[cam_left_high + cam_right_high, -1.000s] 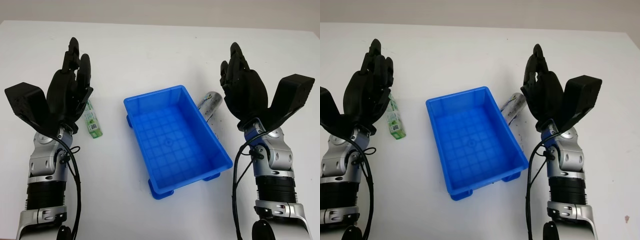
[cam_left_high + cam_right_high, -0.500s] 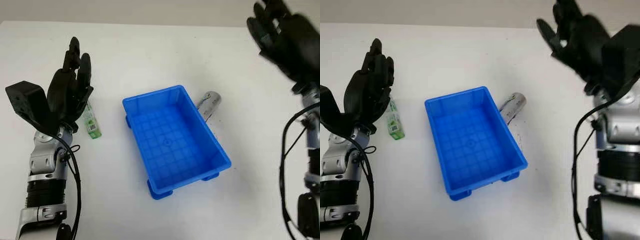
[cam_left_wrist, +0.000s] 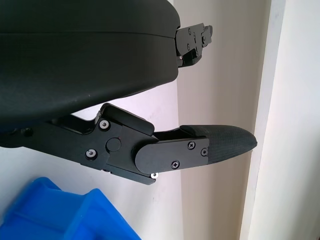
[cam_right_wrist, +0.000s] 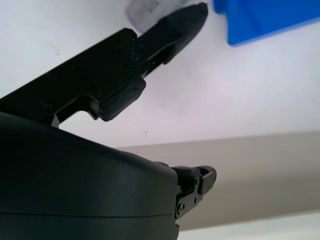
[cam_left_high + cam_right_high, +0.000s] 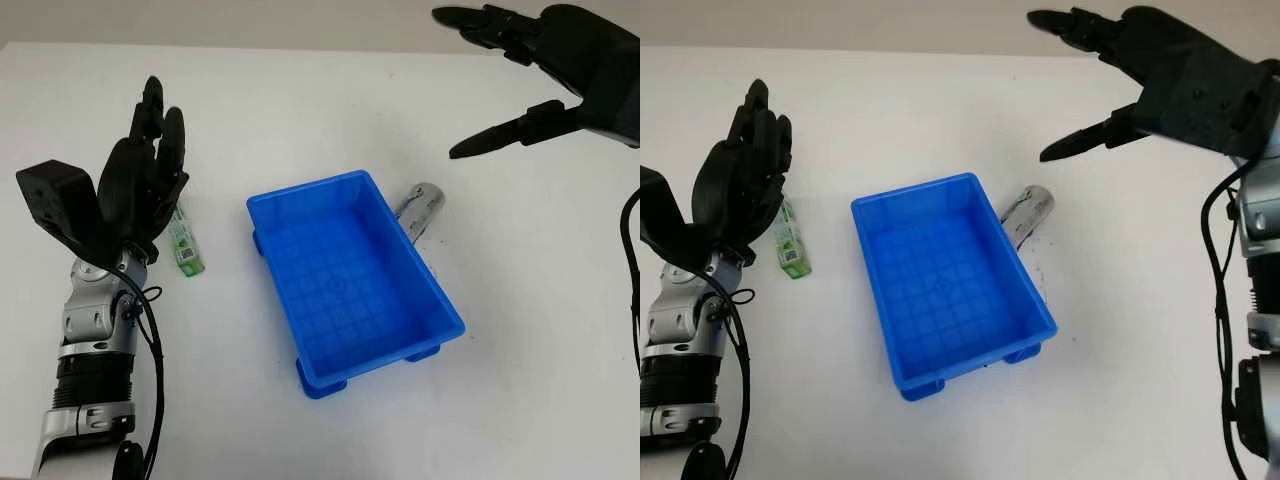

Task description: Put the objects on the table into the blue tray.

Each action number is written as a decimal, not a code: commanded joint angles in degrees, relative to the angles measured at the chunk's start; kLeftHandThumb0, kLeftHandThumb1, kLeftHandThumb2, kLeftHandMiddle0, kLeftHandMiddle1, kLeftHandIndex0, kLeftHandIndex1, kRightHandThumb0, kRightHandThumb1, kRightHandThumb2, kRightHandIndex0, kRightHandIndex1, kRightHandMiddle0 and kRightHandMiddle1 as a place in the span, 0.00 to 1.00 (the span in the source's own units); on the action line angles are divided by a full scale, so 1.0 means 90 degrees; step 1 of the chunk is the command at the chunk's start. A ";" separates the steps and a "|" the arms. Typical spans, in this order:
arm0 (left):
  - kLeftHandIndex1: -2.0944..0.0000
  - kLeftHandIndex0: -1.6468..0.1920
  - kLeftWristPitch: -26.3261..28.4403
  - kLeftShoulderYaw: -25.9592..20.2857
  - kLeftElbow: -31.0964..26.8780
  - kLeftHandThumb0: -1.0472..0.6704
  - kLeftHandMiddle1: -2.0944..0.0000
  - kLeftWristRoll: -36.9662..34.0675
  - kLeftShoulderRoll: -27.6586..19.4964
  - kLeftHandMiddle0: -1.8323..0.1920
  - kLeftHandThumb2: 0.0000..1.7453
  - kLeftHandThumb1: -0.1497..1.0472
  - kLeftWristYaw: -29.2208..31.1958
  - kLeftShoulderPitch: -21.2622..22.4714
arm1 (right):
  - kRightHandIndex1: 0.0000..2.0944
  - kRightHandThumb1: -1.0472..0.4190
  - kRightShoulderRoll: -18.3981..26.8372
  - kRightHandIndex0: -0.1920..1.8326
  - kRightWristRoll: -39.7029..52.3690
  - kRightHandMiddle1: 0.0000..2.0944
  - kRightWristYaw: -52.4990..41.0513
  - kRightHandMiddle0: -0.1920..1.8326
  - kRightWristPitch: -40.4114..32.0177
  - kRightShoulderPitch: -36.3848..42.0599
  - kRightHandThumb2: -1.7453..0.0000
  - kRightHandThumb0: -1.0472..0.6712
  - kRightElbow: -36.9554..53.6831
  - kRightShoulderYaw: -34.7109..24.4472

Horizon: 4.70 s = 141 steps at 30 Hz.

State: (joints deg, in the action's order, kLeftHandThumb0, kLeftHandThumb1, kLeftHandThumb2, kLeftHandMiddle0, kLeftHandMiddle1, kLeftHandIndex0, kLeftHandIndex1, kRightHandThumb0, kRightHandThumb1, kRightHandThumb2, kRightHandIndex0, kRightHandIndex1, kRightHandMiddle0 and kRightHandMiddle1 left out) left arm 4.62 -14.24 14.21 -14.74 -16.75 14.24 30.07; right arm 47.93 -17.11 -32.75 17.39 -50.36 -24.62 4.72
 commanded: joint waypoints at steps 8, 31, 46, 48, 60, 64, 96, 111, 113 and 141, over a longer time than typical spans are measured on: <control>0.98 1.00 0.0017 0.0032 -0.0070 0.14 0.98 0.0086 -0.0145 1.00 0.31 1.00 -0.0032 0.0090 | 0.03 0.20 0.0081 0.16 -0.1029 0.04 0.0216 0.20 0.0917 -0.0047 0.96 0.20 -0.0315 0.0615; 0.99 1.00 -0.0026 -0.0008 -0.0062 0.14 0.98 0.0044 -0.0184 1.00 0.30 1.00 0.0050 0.0006 | 0.20 0.17 -0.0381 0.40 -0.1555 0.11 0.1023 0.38 0.1927 0.0514 0.97 0.35 -0.1190 0.1218; 0.99 1.00 -0.0117 -0.0017 0.0053 0.13 0.98 0.0045 -0.0168 1.00 0.30 1.00 0.0120 0.0009 | 1.00 0.01 -0.0112 0.56 -0.3022 0.99 0.2262 0.39 0.2460 0.0321 0.95 0.27 -0.1440 0.1722; 0.99 1.00 -0.0137 -0.0019 0.0067 0.13 0.98 0.0040 -0.0172 1.00 0.30 1.00 0.0134 0.0005 | 1.00 0.00 -0.0084 0.58 -0.3216 1.00 0.2503 0.44 0.2427 0.0284 0.92 0.28 -0.1421 0.1753; 0.99 1.00 -0.0155 0.0019 0.0127 0.13 0.99 0.0083 -0.0202 1.00 0.30 1.00 0.0197 0.0018 | 1.00 0.01 -0.0195 0.51 -0.3514 1.00 0.4139 0.38 0.1492 -0.0994 0.96 0.32 -0.2309 0.1529; 0.99 1.00 -0.0156 0.0026 0.0141 0.13 1.00 0.0091 -0.0226 1.00 0.31 1.00 0.0228 0.0018 | 1.00 0.01 -0.0305 0.55 -0.2851 1.00 0.4147 0.44 0.1625 -0.1250 0.97 0.32 -0.2232 0.1216; 1.00 1.00 -0.0129 0.0085 0.0141 0.13 0.99 0.0054 -0.0160 1.00 0.30 1.00 0.0090 0.0090 | 0.37 0.00 -0.0618 0.08 0.0767 0.31 -0.2200 0.12 -0.0475 0.0198 0.95 0.28 0.2961 0.0977; 0.99 1.00 -0.0214 0.0136 0.0209 0.13 1.00 0.0117 -0.0131 1.00 0.31 1.00 0.0017 0.0064 | 0.04 0.00 -0.1100 0.00 0.1096 0.03 -0.1233 0.01 -0.0445 0.0484 0.92 0.26 0.2677 0.0276; 0.99 1.00 -0.0223 0.0136 0.0217 0.13 0.99 0.0114 -0.0127 1.00 0.31 1.00 0.0014 0.0062 | 0.03 0.00 -0.1302 0.01 0.1215 0.03 -0.0825 0.02 -0.0305 0.0495 0.86 0.24 0.2426 0.0078; 0.99 1.00 -0.0207 0.0101 0.0257 0.13 1.00 0.0074 -0.0177 1.00 0.31 1.00 0.0104 0.0044 | 0.00 0.00 -0.2848 0.00 0.2840 0.00 0.2488 0.00 -0.3137 0.1188 0.53 0.15 0.0136 -0.2016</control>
State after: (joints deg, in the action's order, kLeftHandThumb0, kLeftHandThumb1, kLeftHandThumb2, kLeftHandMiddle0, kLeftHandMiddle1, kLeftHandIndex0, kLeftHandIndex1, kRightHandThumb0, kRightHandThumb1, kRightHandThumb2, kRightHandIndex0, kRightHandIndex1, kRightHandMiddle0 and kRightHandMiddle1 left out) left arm 2.87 -13.31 16.43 -14.26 -18.05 14.91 30.26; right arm 22.36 7.97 -10.81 -10.62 -40.25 -25.00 -12.64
